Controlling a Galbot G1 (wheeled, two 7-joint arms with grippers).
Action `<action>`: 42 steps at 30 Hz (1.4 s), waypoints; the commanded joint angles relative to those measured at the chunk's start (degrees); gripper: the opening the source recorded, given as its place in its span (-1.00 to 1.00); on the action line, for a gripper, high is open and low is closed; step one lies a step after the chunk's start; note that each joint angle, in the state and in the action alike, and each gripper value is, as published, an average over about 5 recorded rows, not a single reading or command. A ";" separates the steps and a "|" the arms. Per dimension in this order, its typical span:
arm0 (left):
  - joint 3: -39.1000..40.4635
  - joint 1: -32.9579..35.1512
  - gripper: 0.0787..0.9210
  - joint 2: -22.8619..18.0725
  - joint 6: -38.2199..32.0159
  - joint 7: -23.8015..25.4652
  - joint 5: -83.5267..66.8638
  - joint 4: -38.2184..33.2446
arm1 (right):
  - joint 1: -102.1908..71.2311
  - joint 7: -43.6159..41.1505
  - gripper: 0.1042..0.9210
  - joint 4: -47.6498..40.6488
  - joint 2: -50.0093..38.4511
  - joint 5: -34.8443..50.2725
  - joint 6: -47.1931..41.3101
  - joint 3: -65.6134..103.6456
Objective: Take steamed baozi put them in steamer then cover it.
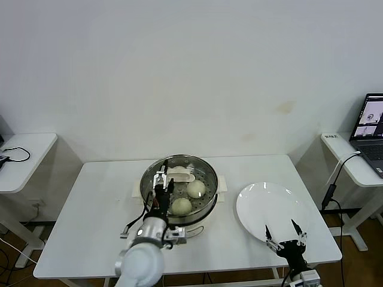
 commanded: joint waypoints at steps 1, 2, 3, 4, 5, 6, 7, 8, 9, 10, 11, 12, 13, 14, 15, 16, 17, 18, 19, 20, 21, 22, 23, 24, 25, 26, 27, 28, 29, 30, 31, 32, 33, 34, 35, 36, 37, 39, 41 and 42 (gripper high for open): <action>-11.81 18.91 0.77 3.04 -5.16 -13.10 -41.12 -14.95 | -1.35 -0.01 0.76 0.19 -2.44 1.89 0.48 0.31; -13.74 20.23 0.77 3.29 -5.69 -14.60 -49.83 -15.61 | -1.52 0.00 0.76 0.29 -2.73 2.08 0.54 0.42; -15.81 21.42 0.77 3.66 -6.43 -16.02 -58.02 -16.12 | -1.59 0.00 0.76 0.38 -2.82 2.16 0.52 0.49; -18.02 22.56 0.77 4.06 -7.55 -17.53 -66.04 -16.47 | -1.62 0.00 0.76 0.47 -2.79 2.20 0.49 0.54; -20.19 23.61 0.77 4.47 -8.85 -19.22 -73.16 -16.64 | -1.62 0.00 0.76 0.55 -2.67 2.13 0.43 0.58; -21.88 24.30 0.77 4.81 -10.10 -20.65 -77.51 -16.41 | -1.59 -0.01 0.76 0.60 -2.50 2.03 0.35 0.58; -23.48 24.96 0.77 5.04 -11.26 -22.04 -80.92 -16.11 | -1.61 -0.01 0.76 0.63 -2.37 1.95 0.31 0.59; -24.56 25.48 0.77 5.09 -12.10 -23.13 -83.18 -15.77 | -1.67 -0.02 0.76 0.66 -2.31 1.89 0.33 0.63; -25.39 25.89 0.77 5.00 -12.52 -24.40 -85.32 -15.43 | -1.76 -0.02 0.76 0.70 -2.29 1.83 0.38 0.67; -26.08 26.23 0.77 4.77 -12.50 -25.46 -87.35 -15.00 | -1.88 -0.05 0.76 0.80 -2.32 1.82 0.43 0.70; -26.65 26.52 0.77 4.53 -12.25 -26.27 -89.15 -14.65 | -2.04 -0.11 0.76 0.96 -2.41 1.92 0.48 0.74; -27.13 26.80 0.77 4.34 -12.02 -26.99 -90.83 -14.27 | -2.25 -0.19 0.76 1.15 -2.55 2.14 0.52 0.78; -27.72 27.17 0.77 4.13 -11.86 -27.53 -92.12 -13.86 | -2.47 -0.28 0.76 1.34 -2.73 2.40 0.54 0.82; -28.39 27.57 0.77 3.99 -11.76 -27.50 -92.72 -13.39 | -2.71 -0.38 0.76 1.50 -2.96 2.70 0.55 0.88; -29.03 28.07 0.77 3.99 -11.98 -27.41 -93.06 -12.85 | -2.96 -0.46 0.76 1.61 -3.24 3.07 0.55 0.90; -29.72 28.61 0.77 4.06 -12.49 -27.40 -93.29 -12.20 | -3.20 -0.51 0.76 1.67 -3.58 3.45 0.56 0.87; -30.36 29.19 0.77 4.14 -13.10 -27.31 -93.26 -11.44 | -3.46 -0.54 0.76 1.70 -3.97 3.80 0.59 0.78; -30.85 29.71 0.77 4.23 -13.67 -27.24 -93.18 -10.64 | -3.69 -0.55 0.76 1.73 -4.35 4.11 0.63 0.67; -31.20 30.23 0.77 4.31 -14.29 -27.18 -93.08 -9.80 | -3.86 -0.52 0.76 1.79 -4.67 4.42 0.66 0.53; -31.41 30.69 0.77 4.33 -14.91 -27.12 -92.97 -8.95 | -3.99 -0.48 0.76 1.88 -4.96 4.72 0.68 0.39; -31.44 31.07 0.77 4.27 -15.50 -27.07 -92.81 -8.14 | -4.08 -0.43 0.76 2.01 -5.16 4.97 0.69 0.25; -31.40 31.29 0.77 4.13 -16.08 -26.95 -92.55 -7.37 | -4.12 -0.37 0.76 2.18 -5.26 5.15 0.66 0.12; -31.34 31.43 0.77 3.91 -16.84 -26.67 -92.23 -6.60 | -4.18 -0.29 0.76 2.40 -5.33 5.35 0.62 -0.11; -31.28 31.48 0.77 3.69 -17.55 -26.34 -91.98 -5.97 | -4.24 -0.25 0.76 2.63 -5.39 5.51 0.57 -0.36; -31.26 31.46 0.77 3.45 -18.26 -25.97 -91.75 -5.50 | -4.30 -0.22 0.76 2.86 -5.41 5.60 0.52 -0.67; -31.29 31.45 0.77 3.23 -18.93 -25.57 -91.58 -5.17 | -4.38 -0.19 0.76 3.11 -5.42 5.65 0.47 -0.99; -31.33 31.47 0.77 3.07 -19.39 -25.19 -91.57 -5.01 | -4.47 -0.18 0.76 3.33 -5.42 5.69 0.43 -1.31; -31.38 31.56 0.77 3.01 -19.63 -24.99 -91.64 -5.02 | -4.55 -0.20 0.76 3.53 -5.42 5.71 0.38 -1.59; -31.44 31.69 0.77 2.93 -19.77 -24.88 -91.70 -5.16 | -4.63 -0.21 0.76 3.72 -5.40 5.72 0.35 -1.86; -31.49 31.84 0.77 2.88 -19.75 -24.84 -91.77 -5.34 | -4.71 -0.22 0.76 3.89 -5.39 5.76 0.32 -2.08; -31.53 32.00 0.77 2.86 -19.70 -24.85 -91.84 -5.53 | -4.77 -0.23 0.76 4.02 -5.38 5.78 0.30 -2.25; -31.56 32.15 0.77 2.80 -19.68 -24.91 -91.86 -5.70 | -4.82 -0.24 0.76 4.13 -5.37 5.80 0.29 -2.40; -31.60 32.26 0.77 2.71 -19.65 -24.94 -91.85 -5.82 | -4.85 -0.24 0.76 4.23 -5.35 5.81 0.29 -2.51; -31.62 32.38 0.77 2.67 -19.63 -24.93 -91.84 -5.85 | -4.87 -0.23 0.76 4.31 -5.35 5.84 0.29 -2.62; -31.62 32.51 0.77 2.65 -19.62 -24.89 -91.82 -5.87 | -4.90 -0.22 0.76 4.43 -5.35 5.90 0.30 -2.72; -31.61 32.61 0.77 2.63 -19.62 -24.84 -91.80 -5.87 | -4.93 -0.20 0.76 4.54 -5.35 5.98 0.30 -2.82; -31.60 32.72 0.77 2.65 -19.63 -24.75 -91.77 -5.88 | -4.95 -0.17 0.76 4.70 -5.35 6.08 0.28 -2.90; -31.60 32.85 0.77 2.74 -19.64 -24.59 -91.69 -5.97 | -5.01 -0.12 0.76 5.06 -5.36 6.26 0.26 -3.00; -31.70 32.85 0.77 2.88 -19.61 -24.47 -91.60 -6.14 | -5.13 -0.05 0.76 5.47 -5.42 6.41 0.25 -3.04; -31.76 32.81 0.77 2.96 -19.57 -24.44 -91.54 -6.20 | -5.21 -0.01 0.76 5.65 -5.46 6.47 0.25 -3.07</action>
